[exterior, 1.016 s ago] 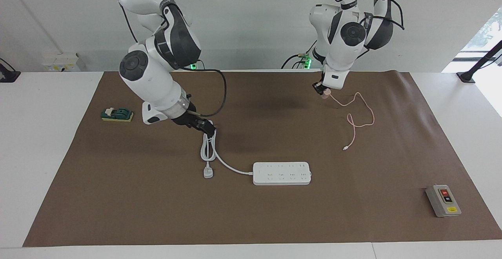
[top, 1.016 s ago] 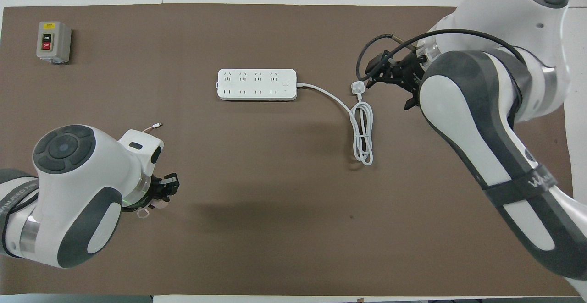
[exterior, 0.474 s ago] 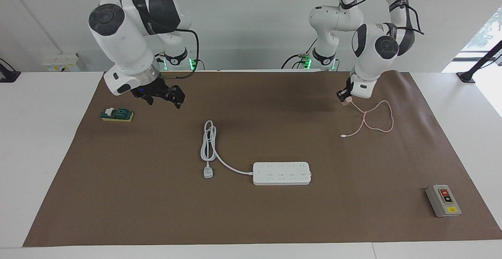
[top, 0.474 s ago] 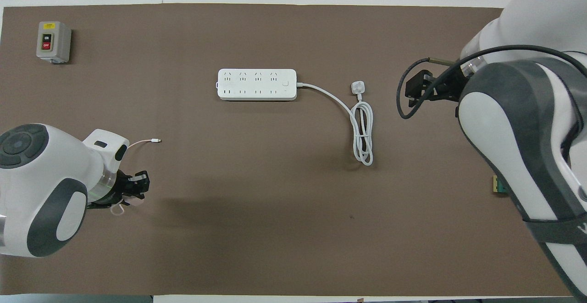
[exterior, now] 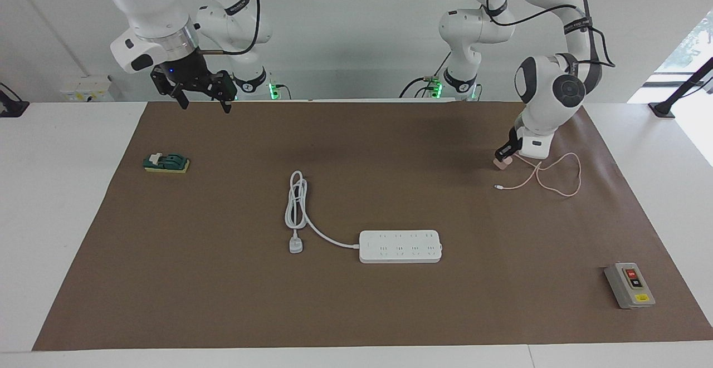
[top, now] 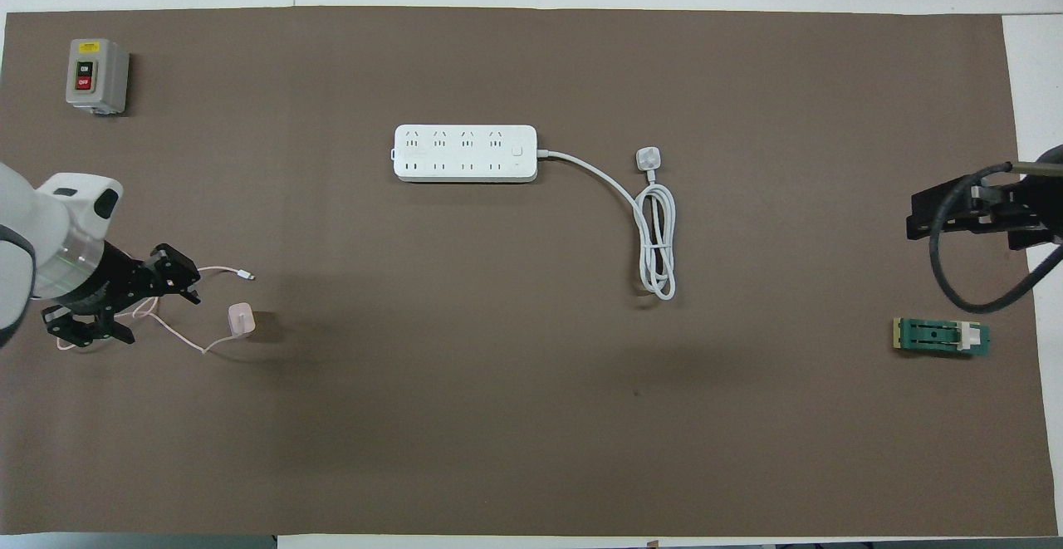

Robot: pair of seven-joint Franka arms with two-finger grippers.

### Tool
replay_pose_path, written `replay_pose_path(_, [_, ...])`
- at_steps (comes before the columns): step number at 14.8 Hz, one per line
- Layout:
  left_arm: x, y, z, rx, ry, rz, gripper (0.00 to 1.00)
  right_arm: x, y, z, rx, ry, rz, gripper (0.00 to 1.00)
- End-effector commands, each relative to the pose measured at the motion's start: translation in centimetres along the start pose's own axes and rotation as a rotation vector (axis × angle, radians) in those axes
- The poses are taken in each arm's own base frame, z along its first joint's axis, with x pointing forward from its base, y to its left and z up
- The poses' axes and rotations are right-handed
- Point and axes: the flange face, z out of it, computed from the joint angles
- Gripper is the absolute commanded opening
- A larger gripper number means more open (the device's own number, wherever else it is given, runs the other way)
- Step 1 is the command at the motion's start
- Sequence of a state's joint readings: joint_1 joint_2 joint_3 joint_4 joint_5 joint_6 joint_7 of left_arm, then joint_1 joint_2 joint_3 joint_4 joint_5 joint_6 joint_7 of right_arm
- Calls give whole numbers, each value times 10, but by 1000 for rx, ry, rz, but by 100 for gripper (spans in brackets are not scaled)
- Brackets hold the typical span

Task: Unplug charger and place it aside

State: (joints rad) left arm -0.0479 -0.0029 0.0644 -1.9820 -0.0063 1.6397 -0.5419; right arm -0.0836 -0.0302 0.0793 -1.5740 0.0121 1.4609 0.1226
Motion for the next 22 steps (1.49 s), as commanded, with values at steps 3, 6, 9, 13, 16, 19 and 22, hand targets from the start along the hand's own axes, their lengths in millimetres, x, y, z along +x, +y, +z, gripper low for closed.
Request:
replay_pose_path(3, [20,20,-66,-49,-1,-14,100,2,0,6,-1,12,-67,100])
replay_pose_path(6, [10,-1,-128,-105,99,-27,100,10,9,11,5,15,-50,100])
replay_pose_path(9, [2,-61,-201,-188,233,-89,100,18,61,14,37,10,49,100])
replay_pose_path(13, [-13,-94,-249,-217,314,-44,100,18,86,14,58,21,13,100])
replay_pose_path(16, [-31,-103,-257,-205,308,21,100,19,71,14,50,26,-8,100])
replay_pose_path(19, [-55,-103,-263,-182,305,156,100,19,48,16,42,24,-52,100])
replay_pose_path(22, [-73,-77,-253,-147,262,254,100,19,44,16,16,23,-63,100])
